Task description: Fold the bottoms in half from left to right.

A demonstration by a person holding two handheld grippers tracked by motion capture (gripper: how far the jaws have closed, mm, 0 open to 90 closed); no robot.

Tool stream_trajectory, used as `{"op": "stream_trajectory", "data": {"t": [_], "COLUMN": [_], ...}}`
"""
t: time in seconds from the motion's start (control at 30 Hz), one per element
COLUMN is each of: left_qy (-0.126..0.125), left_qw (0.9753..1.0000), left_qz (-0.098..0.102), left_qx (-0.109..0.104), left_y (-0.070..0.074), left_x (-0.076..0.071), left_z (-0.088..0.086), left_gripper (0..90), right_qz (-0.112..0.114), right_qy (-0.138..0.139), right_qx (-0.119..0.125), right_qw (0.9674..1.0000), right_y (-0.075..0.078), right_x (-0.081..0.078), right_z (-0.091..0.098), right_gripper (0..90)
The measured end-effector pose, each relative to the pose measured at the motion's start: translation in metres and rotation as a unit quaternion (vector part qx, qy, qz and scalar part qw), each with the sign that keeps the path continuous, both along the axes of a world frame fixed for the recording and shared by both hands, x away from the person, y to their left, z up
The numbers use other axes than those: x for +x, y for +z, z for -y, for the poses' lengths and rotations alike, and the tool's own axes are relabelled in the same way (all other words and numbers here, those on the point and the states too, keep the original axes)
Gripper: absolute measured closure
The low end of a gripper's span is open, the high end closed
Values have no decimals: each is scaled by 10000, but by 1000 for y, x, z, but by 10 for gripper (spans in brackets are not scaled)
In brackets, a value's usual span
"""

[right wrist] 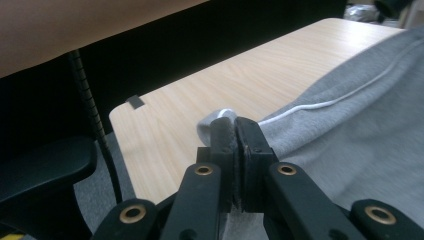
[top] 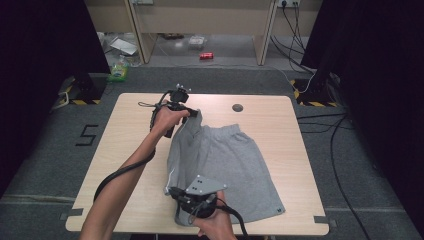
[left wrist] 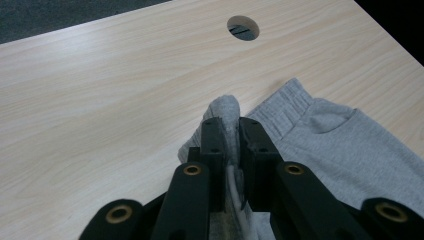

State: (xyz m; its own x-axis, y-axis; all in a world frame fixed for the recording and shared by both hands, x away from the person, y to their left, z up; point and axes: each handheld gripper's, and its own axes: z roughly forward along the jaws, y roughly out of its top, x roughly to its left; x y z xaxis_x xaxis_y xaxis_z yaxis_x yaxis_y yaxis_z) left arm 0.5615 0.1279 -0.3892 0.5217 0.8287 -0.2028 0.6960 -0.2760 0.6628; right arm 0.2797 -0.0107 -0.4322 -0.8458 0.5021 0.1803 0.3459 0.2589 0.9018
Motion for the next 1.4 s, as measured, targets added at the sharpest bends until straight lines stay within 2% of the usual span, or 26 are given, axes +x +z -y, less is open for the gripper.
{"op": "stream_trajectory", "data": {"t": [0.4,0.6,0.7,0.87,1.1,1.3,1.4], "left_qy": [-85,-106,-168,-217,-304,-338,-323], "left_qw": [9999,9999,9999,9995,9993,9992,9991], "left_qz": [36,26,12,-54,-93,-141,-130], "left_qx": [76,-26,-38,-220,-206,-183,-246], "left_y": [8,9,9,8,0,-9,-11], "left_x": [2,4,4,9,11,10,10], "left_z": [41,61,74,97,129,144,147], "left_gripper": [816,819,819,820,819,815,797], "right_qz": [-67,-52,-60,-122,-164,-182,-215], "right_qy": [-567,-830,-1024,-1322,-1585,-1824,-1908], "right_qx": [264,391,427,428,532,554,552], "right_qw": [9980,9958,9938,9902,9858,9815,9798], "right_y": [-3,-1,-3,-8,-13,-18,-22], "right_x": [-3,-10,-14,-17,-22,-29,-31], "right_z": [61,91,109,135,161,181,188], "right_gripper": [872,872,872,872,872,872,872]}}
